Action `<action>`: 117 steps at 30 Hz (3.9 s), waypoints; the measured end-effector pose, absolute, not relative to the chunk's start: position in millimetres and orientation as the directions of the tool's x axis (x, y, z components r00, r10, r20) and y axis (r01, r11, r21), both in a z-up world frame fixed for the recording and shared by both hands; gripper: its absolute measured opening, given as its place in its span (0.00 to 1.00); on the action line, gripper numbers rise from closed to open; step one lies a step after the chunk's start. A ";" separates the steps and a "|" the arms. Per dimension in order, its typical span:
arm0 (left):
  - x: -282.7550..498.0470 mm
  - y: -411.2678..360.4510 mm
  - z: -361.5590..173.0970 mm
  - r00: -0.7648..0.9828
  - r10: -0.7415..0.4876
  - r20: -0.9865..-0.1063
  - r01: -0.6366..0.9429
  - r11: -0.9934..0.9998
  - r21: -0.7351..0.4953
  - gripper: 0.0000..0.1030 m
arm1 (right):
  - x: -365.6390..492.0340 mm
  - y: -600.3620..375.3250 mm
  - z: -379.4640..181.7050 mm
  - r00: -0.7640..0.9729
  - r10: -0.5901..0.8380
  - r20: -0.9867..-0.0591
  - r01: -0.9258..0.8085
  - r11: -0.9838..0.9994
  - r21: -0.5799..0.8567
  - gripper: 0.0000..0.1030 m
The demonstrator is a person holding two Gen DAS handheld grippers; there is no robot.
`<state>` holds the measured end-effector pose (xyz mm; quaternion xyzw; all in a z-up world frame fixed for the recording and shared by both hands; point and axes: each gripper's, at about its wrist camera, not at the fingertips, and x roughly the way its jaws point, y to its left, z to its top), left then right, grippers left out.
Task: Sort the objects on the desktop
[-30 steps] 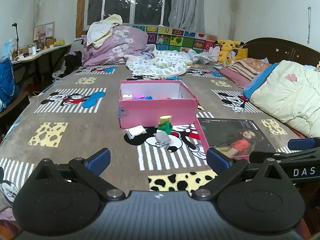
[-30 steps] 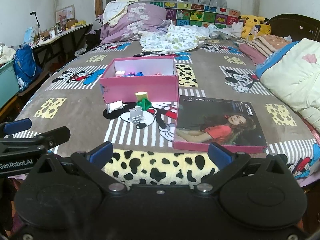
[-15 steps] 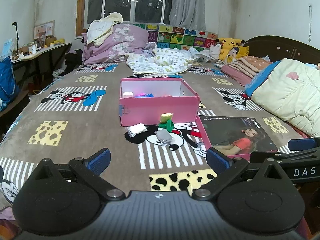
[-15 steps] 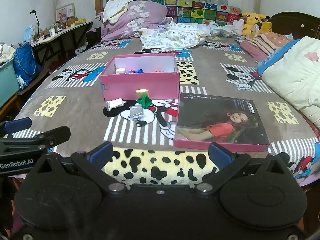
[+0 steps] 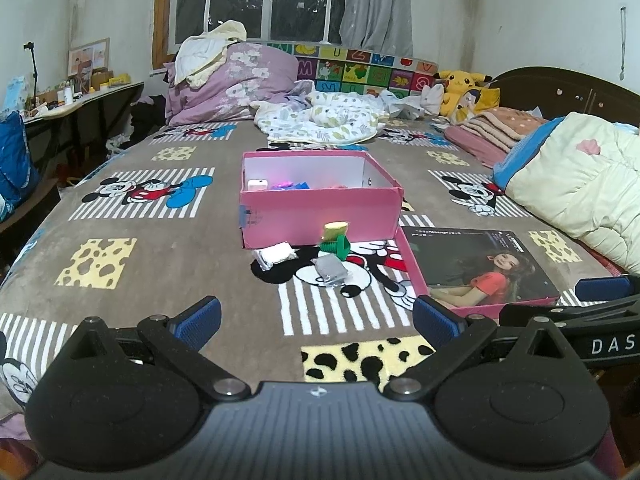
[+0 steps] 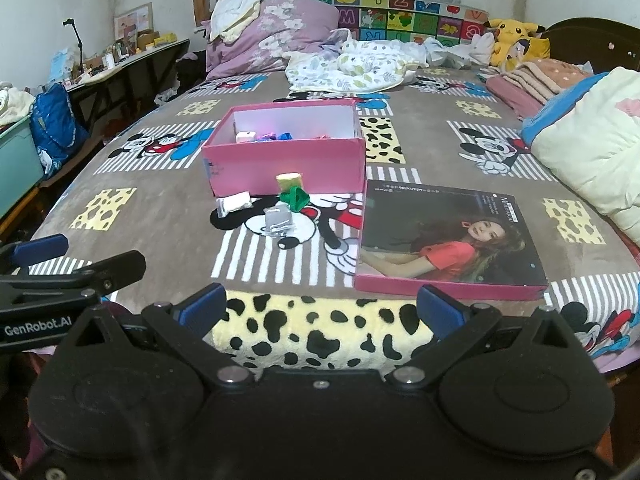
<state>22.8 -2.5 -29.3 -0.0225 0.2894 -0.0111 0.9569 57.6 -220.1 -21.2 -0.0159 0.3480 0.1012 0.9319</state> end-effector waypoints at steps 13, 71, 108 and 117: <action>41.4 -0.1 -43.8 0.806 -0.040 -0.590 0.010 0.999 -0.054 0.99 | 72.0 -222.3 -35.0 0.715 0.216 -0.665 -0.225 0.972 0.074 1.00; 236.5 66.3 -139.1 0.779 0.036 -0.627 -0.087 0.995 -0.051 0.98 | 272.8 -156.9 -139.2 0.700 0.388 -0.600 -0.474 0.880 0.016 0.96; 321.5 56.6 -195.4 0.732 -0.051 -0.680 -0.049 0.991 -0.128 0.72 | 301.2 -137.7 -193.7 0.632 0.454 -0.628 -0.565 0.824 0.028 0.59; 315.0 58.7 -195.7 0.739 -0.041 -0.672 -0.050 0.992 -0.115 0.52 | 302.5 -136.4 -195.1 0.636 0.460 -0.619 -0.564 0.825 0.034 0.59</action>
